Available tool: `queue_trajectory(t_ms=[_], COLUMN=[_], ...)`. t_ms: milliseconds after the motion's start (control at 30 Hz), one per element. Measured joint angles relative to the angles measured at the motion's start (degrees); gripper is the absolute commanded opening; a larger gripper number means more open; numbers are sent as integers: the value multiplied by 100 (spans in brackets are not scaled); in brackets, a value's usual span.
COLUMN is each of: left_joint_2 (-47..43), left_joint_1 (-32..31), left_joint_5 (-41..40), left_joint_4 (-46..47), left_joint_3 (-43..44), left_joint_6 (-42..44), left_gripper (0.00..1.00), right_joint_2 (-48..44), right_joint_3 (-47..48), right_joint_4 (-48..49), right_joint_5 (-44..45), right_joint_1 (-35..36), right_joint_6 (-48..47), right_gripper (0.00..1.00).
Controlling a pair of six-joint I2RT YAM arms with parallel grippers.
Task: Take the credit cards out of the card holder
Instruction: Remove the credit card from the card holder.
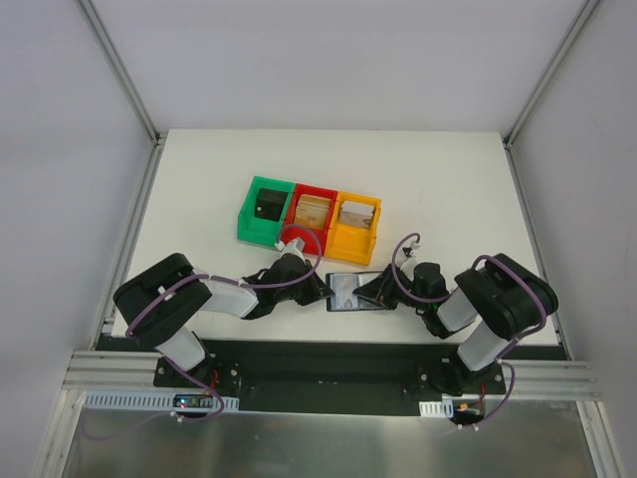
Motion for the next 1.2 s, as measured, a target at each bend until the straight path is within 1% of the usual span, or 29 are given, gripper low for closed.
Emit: queue_trajectory(t_ms=[167,400,500,633,867,1033,1200], left_joint_2=[0,-9,-11,-11,-11,-24,-33], left_joint_1=[0,0,0,0,0,2,2], left_joint_5=[0,-15,-20,-20,-17,-22,-24], left_joint_4=[0,-11,-15,-24,-79,-107,-129], left_joint_3=[0,0,0,2,35,50,55], left_joint_6=[2,2,0,2,52,111,114], left_gripper=[0,0,0,0,0,0,0], right_joint_2=[35,83,103,107,96,-9,-125], right_joint_3=[2,2,4,4,68,151,186], right_joint_4=[57,131,146,118,-133,-448,-667], right_joint_5=[-24,-103,-122,-140,-166,-186,-181], right_joint_1=[-11,-39,-44,-44,-42,-42,-42], right_joint_6=[4,-2,-11,-50,-162,-291,-374], right_gripper=[26,28,25,17,10,1,0])
